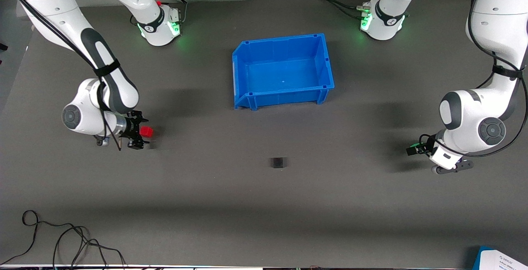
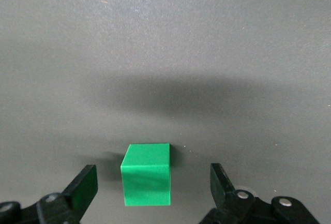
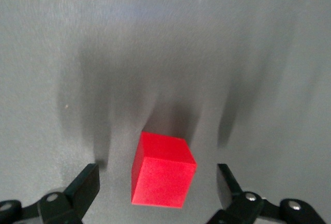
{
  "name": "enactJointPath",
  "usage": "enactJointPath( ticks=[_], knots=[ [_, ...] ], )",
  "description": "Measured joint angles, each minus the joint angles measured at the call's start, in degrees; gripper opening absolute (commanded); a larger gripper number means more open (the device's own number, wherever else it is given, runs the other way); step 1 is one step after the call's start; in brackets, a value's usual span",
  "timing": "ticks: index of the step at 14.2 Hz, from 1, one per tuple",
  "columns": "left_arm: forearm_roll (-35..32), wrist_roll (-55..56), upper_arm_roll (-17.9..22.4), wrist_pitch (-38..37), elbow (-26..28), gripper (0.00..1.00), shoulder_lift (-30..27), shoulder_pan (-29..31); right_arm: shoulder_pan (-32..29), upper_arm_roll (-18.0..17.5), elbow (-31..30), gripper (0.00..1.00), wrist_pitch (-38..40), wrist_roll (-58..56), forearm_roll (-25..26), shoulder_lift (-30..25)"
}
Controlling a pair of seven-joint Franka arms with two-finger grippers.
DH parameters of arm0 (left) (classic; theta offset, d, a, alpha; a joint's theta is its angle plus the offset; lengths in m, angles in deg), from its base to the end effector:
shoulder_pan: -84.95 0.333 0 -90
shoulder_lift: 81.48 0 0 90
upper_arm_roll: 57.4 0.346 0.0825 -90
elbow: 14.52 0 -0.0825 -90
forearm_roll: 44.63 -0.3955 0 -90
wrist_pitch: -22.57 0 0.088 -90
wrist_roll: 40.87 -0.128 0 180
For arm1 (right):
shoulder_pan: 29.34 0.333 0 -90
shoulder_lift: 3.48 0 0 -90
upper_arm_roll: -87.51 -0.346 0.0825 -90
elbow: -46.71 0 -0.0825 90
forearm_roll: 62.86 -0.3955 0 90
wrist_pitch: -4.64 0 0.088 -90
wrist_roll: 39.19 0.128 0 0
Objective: Attach green and red cubes to black cube
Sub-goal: 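Reach the right gripper to the red cube while the left gripper reaches the green cube, then close the right gripper on the red cube while the left gripper grasps green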
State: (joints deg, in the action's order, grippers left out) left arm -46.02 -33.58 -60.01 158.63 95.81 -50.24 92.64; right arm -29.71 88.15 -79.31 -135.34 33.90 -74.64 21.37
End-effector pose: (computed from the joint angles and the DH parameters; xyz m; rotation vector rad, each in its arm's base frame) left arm 0.6332 0.0578 0.1920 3.1158 0.3175 -0.1498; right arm 0.5473 -0.0068 0.1648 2.3089 -2.0723 -0.3404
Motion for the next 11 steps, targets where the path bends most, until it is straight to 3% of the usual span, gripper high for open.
enactJointPath(
  ticks=[4,5,7,8,10,11],
  knots=[
    [-0.1,0.0,0.1,0.0,0.0,0.79,0.7,0.0,1.3,1.6,0.1,1.00,-0.5,-0.2,0.6,0.3],
    [-0.1,0.0,0.1,0.0,0.0,0.72,0.8,0.0,1.3,2.3,0.1,1.00,-0.5,-0.9,0.6,0.3],
    [-0.2,0.0,0.1,0.0,0.0,0.70,0.9,0.0,1.2,3.0,0.1,0.99,-0.4,-1.8,0.6,0.3],
    [-0.4,0.0,0.1,0.0,0.0,0.70,1.0,0.0,1.2,3.1,0.1,0.92,-0.3,-1.8,0.6,0.3],
    [-1.2,0.0,0.1,0.0,0.0,0.62,1.1,0.0,1.4,3.1,0.1,0.44,-0.1,-1.9,0.6,0.3],
    [-1.4,0.0,0.1,0.0,-0.1,0.62,1.1,0.0,1.5,3.0,0.1,0.26,-0.1,-2.0,0.7,0.2]
  ],
)
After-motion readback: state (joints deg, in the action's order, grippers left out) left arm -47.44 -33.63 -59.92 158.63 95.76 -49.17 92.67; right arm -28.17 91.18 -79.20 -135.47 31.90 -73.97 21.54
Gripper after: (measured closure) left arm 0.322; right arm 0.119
